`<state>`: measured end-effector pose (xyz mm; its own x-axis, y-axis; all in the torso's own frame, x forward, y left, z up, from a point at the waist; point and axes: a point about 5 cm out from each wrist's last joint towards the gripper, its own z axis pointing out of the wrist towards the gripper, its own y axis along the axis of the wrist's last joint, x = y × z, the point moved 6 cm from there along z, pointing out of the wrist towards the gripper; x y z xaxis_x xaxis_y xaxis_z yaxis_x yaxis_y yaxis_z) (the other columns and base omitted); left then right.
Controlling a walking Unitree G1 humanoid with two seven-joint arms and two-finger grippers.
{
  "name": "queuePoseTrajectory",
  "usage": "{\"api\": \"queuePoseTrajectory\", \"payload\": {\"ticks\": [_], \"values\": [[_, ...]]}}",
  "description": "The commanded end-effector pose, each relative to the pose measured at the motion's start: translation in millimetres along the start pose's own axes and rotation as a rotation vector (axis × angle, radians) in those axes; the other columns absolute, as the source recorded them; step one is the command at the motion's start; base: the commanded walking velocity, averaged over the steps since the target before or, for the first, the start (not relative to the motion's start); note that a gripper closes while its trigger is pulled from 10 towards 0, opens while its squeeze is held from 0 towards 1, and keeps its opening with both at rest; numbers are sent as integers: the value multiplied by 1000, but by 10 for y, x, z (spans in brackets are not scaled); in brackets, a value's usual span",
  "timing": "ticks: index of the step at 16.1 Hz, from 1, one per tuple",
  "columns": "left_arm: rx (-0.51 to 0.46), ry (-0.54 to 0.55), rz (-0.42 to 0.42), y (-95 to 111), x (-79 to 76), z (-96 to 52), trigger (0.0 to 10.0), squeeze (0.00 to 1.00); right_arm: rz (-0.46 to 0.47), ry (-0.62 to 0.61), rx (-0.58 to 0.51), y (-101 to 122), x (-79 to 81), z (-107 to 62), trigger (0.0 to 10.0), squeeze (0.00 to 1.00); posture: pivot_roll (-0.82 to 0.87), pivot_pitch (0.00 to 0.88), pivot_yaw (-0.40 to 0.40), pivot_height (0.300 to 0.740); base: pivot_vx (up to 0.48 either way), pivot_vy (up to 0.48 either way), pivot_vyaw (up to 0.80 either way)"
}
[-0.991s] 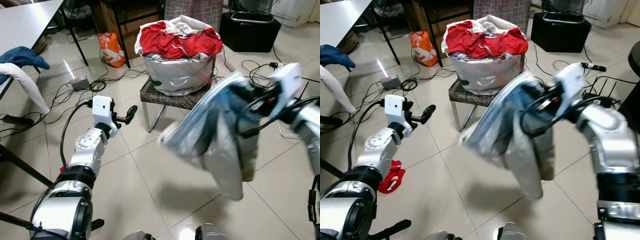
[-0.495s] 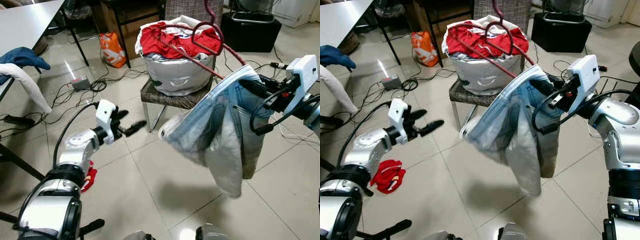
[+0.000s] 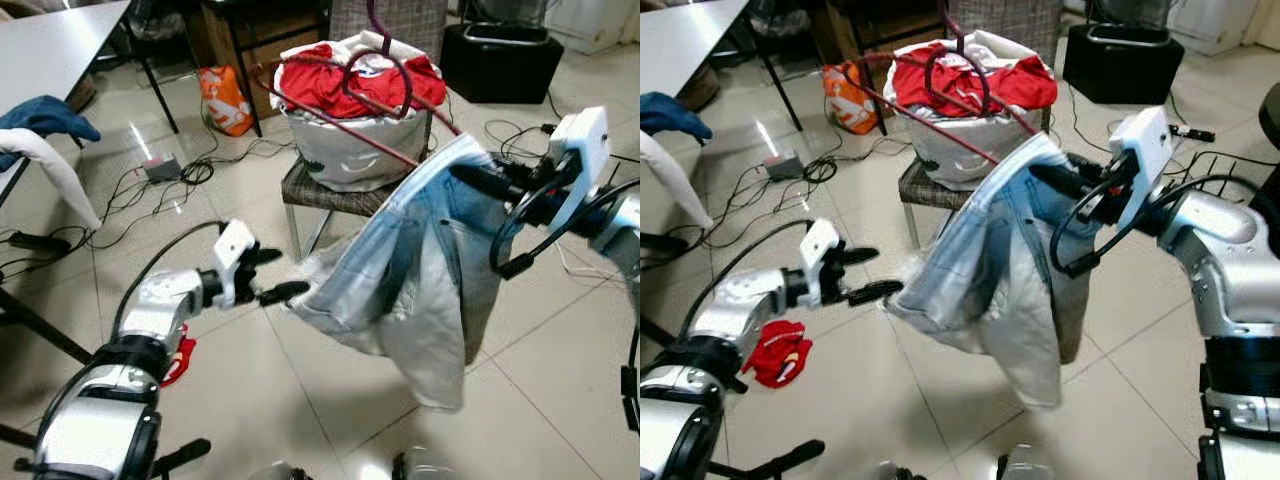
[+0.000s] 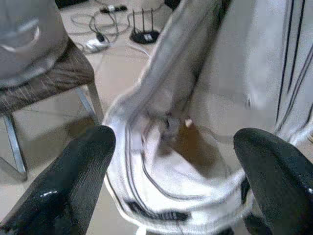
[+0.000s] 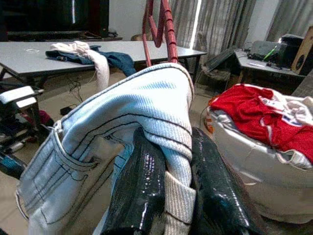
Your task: Hang hanger
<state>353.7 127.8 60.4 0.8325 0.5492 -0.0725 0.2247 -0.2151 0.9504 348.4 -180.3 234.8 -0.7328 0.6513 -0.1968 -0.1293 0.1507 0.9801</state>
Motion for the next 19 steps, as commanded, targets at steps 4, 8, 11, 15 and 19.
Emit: {"api": "queuePoseTrajectory", "payload": {"ticks": [4,8,11,15,19], "values": [[17,-81,-27,-26,-64,-94,10000,0,-33,22,-92,276,35,19,10000,0,-232,0,147,740,0,0,0],[-44,-182,-111,-64,-368,90,10000,0,-25,40,-146,413,66,43,10000,0,-234,0,142,740,0,0,0],[-112,-114,-158,73,-242,100,10000,0,-29,62,-136,414,112,51,10000,0,-236,0,139,740,0,0,0],[-181,-31,-169,295,-35,42,10000,0,-16,66,-113,316,155,72,10000,0,-235,0,138,740,0,0,0],[-143,-94,-166,188,-196,108,10000,0,-7,59,-130,340,165,79,10000,0,-235,0,138,740,0,0,0]]}}
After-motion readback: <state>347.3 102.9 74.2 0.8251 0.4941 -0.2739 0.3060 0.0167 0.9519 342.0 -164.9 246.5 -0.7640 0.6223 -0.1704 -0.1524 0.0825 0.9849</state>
